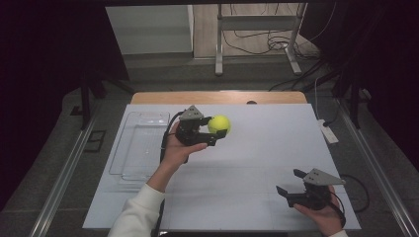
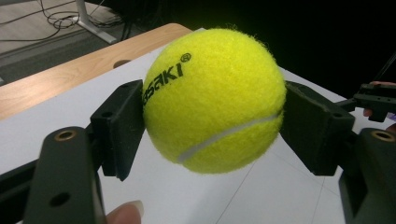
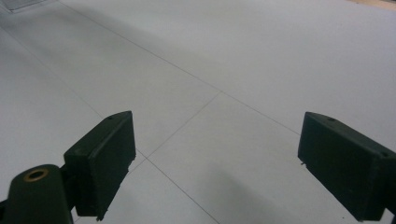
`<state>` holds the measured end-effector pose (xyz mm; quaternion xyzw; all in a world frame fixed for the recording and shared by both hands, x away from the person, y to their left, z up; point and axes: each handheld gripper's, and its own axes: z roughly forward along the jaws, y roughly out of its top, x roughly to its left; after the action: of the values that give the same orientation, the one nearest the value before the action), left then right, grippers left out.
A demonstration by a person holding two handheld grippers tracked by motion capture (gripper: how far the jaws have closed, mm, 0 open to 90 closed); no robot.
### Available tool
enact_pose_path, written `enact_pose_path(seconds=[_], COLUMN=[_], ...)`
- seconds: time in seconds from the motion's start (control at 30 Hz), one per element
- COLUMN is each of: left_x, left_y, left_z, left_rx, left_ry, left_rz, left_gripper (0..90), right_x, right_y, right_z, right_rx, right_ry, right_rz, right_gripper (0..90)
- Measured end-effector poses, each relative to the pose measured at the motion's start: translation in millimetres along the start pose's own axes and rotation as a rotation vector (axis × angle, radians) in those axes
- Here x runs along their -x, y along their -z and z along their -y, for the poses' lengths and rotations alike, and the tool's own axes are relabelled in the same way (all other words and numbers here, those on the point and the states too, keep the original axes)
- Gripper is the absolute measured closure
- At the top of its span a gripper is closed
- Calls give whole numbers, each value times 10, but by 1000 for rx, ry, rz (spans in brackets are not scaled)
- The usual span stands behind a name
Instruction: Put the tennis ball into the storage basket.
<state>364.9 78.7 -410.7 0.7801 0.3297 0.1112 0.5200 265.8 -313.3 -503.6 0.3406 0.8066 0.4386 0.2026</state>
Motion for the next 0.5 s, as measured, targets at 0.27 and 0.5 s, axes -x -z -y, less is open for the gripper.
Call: enact_pose_path(seconds=[0.27, 0.5], left_x=[-34, -106], left_y=[32, 95], left_z=[-8, -11], left_rx=[8, 18], left_ry=[6, 17], left_rz=[-16, -44], left_gripper=[271, 271], right_x=[-1, -1], right_y=[3, 3], right_z=[-1, -1], right_rx=[0, 0], right_ry=[0, 1], right_rz=[4, 4], right_gripper=[116, 117])
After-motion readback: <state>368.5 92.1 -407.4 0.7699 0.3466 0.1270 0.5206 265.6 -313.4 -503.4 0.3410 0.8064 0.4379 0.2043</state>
